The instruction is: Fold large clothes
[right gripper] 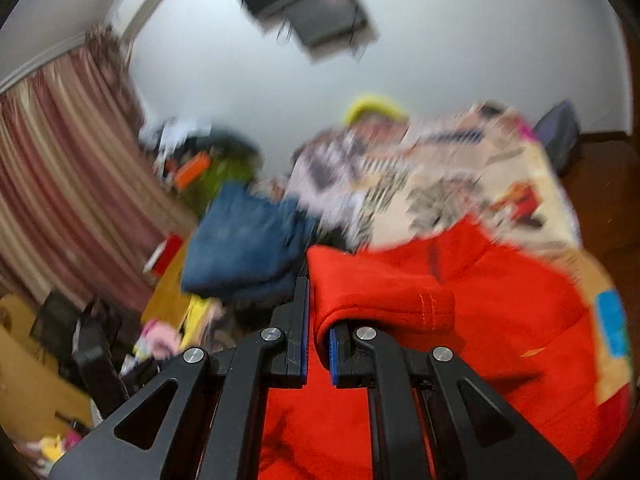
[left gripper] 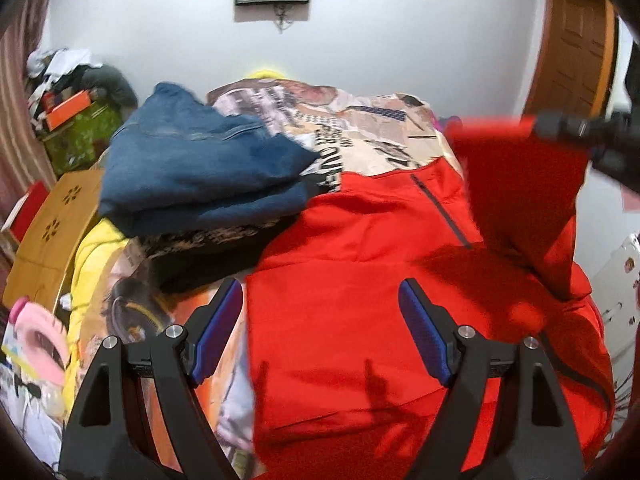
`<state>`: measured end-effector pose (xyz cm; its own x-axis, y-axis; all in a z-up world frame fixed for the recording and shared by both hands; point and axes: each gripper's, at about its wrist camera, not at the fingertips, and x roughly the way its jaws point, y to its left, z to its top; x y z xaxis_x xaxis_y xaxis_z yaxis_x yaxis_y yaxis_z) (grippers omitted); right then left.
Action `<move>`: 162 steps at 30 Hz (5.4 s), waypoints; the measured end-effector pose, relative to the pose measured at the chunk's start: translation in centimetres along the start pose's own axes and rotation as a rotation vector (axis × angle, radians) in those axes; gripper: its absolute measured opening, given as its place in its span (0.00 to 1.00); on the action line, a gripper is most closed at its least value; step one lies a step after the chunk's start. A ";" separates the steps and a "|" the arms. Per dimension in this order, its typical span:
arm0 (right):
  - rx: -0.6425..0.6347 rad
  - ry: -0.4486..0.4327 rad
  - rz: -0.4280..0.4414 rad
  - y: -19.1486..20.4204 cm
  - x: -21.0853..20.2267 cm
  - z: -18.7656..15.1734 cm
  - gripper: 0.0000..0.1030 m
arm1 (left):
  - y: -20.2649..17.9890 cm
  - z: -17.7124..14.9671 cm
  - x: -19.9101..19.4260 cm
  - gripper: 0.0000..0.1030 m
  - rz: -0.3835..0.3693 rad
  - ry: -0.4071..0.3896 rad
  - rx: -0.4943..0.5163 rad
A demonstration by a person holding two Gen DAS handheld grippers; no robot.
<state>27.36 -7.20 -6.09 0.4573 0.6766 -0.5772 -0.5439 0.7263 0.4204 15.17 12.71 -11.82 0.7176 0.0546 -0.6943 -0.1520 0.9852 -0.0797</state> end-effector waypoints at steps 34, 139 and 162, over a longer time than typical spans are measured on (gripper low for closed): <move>-0.100 0.097 -0.288 -3.7 -4.1 -2.9 0.49 | -5.8 -3.1 4.7 0.77 -0.077 0.225 0.216; -0.042 0.201 -0.327 -16.1 9.7 6.3 0.55 | -8.6 12.5 23.3 0.55 -0.106 0.211 0.076; -0.081 0.280 -0.259 -16.7 14.5 6.4 0.14 | -7.0 11.4 25.3 0.08 -0.136 0.225 0.004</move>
<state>47.56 -8.75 -17.01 0.3831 0.4040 -0.8307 -0.4943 0.8493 0.1851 42.11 9.06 -20.70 0.5617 -0.1155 -0.8193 -0.0614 0.9817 -0.1805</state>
